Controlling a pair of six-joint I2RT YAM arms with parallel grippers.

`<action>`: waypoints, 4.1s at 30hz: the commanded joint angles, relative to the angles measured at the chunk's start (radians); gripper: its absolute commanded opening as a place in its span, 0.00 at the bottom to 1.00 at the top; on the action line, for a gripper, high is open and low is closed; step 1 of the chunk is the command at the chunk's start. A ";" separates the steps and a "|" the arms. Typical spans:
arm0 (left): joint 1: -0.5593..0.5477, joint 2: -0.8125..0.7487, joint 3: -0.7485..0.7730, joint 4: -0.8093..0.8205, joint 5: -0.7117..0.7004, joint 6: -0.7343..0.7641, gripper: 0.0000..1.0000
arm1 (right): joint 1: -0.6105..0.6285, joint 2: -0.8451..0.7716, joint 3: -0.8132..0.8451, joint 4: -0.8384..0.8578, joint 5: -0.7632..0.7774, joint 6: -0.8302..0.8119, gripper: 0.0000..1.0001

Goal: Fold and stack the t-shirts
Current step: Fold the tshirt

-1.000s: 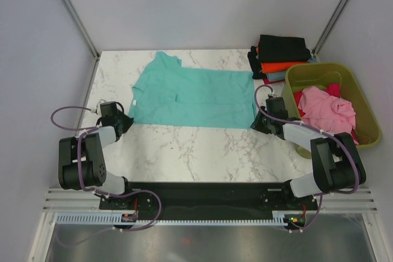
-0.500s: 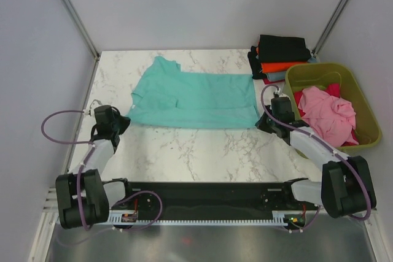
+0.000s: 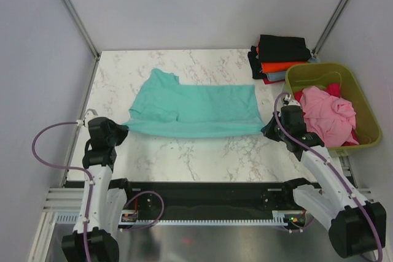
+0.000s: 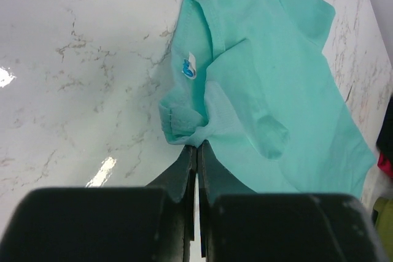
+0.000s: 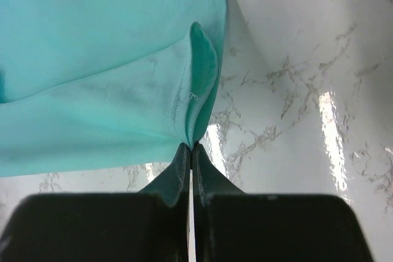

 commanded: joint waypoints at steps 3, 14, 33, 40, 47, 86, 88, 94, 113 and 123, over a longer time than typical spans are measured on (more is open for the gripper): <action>0.005 -0.115 0.073 -0.207 0.035 -0.003 0.08 | -0.003 -0.135 -0.008 -0.123 0.021 0.117 0.00; 0.005 -0.244 0.262 -0.436 0.087 0.010 0.70 | -0.004 -0.377 0.029 -0.312 0.118 0.243 0.98; -0.089 1.166 1.041 0.087 0.268 0.297 0.60 | 0.000 -0.195 0.058 -0.107 -0.036 0.063 0.98; -0.133 1.561 1.414 0.010 0.331 0.385 0.60 | 0.000 -0.162 0.076 -0.110 -0.056 0.022 0.98; -0.199 1.715 1.524 -0.003 0.325 0.383 0.60 | 0.000 -0.130 0.078 -0.111 -0.046 0.004 0.98; -0.213 1.469 0.992 0.570 0.262 0.323 0.02 | -0.003 1.137 0.934 0.056 0.325 -0.130 0.69; -0.213 1.465 0.983 0.584 0.257 0.322 0.02 | -0.008 1.147 0.932 0.068 0.326 -0.130 0.68; -0.213 1.472 0.990 0.576 0.257 0.322 0.02 | -0.023 1.149 0.917 0.090 0.362 -0.128 0.66; -0.213 1.472 0.992 0.576 0.254 0.322 0.02 | -0.046 1.174 0.826 0.231 0.227 -0.110 0.39; -0.213 1.480 1.004 0.564 0.259 0.322 0.02 | -0.046 1.175 0.848 0.232 0.231 -0.139 0.09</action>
